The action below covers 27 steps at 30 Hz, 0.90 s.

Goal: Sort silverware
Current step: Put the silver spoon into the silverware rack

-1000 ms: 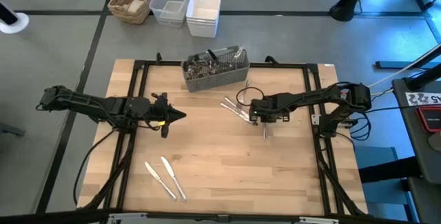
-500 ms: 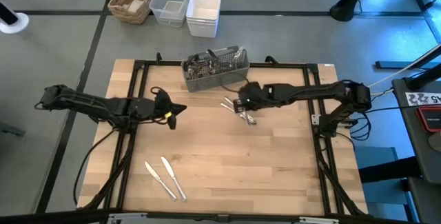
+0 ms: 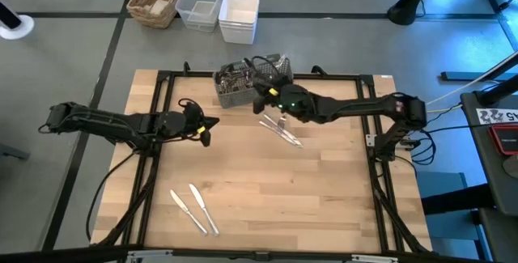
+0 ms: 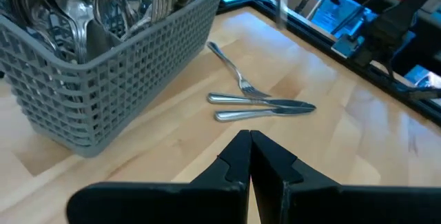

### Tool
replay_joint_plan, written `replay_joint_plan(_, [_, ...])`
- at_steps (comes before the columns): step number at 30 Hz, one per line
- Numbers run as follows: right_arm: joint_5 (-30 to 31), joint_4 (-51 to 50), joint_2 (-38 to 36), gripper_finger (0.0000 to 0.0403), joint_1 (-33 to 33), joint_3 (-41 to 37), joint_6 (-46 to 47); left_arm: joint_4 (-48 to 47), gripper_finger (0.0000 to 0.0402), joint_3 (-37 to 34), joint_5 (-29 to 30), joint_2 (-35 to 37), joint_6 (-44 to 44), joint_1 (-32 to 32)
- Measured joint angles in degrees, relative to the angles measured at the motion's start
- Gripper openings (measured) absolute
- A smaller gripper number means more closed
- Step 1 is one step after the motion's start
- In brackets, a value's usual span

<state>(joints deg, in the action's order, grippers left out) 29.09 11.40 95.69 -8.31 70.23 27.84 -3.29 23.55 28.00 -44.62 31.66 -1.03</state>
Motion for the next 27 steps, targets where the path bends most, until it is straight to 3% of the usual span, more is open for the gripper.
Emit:
replay_joint_plan(6, [-4.0,26.7,8.5,0.0011,-2.3,0.5,-12.5,0.5,0.0002,0.0,0.6,0.0,0.1,0.3])
replay_joint_plan(9, [-5.6,31.3,12.7,0.0012,-4.2,3.3,-13.4,1.0,0.0002,0.0,1.4,0.1,1.4,0.3])
replay_joint_plan(15, [-13.6,31.2,21.9,0.0013,-6.5,13.1,-16.9,1.0,0.0002,0.0,1.8,0.1,1.4,0.3])
replay_joint_plan(20, [-14.2,29.2,26.5,0.0014,-6.4,20.7,-24.9,0.9,0.0001,0.0,1.9,0.1,1.4,0.4])
replay_joint_plan(27, [-14.7,27.4,30.5,0.0014,-6.3,22.8,-28.2,0.9,0.0001,0.0,1.9,0.1,1.3,0.4])
